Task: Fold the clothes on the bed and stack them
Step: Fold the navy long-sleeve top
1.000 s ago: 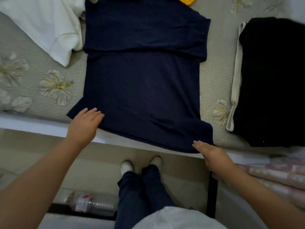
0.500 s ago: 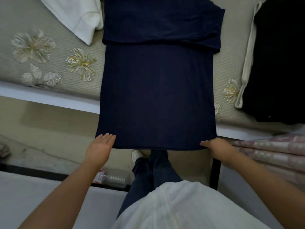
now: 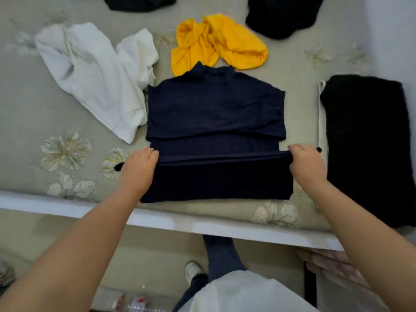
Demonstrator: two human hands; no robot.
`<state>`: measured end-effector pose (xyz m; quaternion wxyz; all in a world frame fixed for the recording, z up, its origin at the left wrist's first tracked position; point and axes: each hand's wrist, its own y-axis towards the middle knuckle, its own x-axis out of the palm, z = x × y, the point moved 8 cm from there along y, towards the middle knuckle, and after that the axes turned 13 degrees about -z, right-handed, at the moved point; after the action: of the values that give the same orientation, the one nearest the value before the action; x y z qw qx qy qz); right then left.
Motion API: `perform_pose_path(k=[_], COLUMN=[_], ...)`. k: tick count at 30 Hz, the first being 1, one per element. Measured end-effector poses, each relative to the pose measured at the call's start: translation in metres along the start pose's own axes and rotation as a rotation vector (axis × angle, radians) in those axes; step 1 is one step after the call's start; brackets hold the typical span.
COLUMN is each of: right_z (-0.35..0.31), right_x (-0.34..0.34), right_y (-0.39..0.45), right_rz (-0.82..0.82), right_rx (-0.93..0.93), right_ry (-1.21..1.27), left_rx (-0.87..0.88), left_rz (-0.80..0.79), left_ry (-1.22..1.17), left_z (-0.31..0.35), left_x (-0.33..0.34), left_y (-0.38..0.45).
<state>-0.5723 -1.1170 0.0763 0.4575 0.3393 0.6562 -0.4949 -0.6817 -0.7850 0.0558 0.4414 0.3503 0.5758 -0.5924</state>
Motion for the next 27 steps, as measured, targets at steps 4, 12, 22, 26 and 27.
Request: perform_pose_path(k=[4, 12, 22, 26, 27], right_z=[0.002, 0.005, 0.030, 0.022, 0.018], right_x=[-0.033, 0.011, 0.044, 0.002, -0.010], right_y=[0.077, 0.200, 0.223, 0.211, 0.209], right_rz=[0.100, -0.134, -0.054, 0.238, 0.312], right_rx=[-0.019, 0.012, 0.107, 0.065, 0.048], right_ry=[0.045, -0.125, 0.009, 0.077, 0.074], left_rx=[-0.022, -0.073, 0.112, -0.041, -0.111], left_rz=[0.058, -0.266, -0.045, 0.055, 0.080], left_ry=[-0.014, 0.045, -0.002, -0.294, -0.356], left_z=[-0.011, -0.024, -0.023, -0.048, -0.057], left_x=[-0.056, 0.017, 0.036, 0.002, -0.008], left_y=[0.070, 0.175, 0.193, 0.202, 0.205])
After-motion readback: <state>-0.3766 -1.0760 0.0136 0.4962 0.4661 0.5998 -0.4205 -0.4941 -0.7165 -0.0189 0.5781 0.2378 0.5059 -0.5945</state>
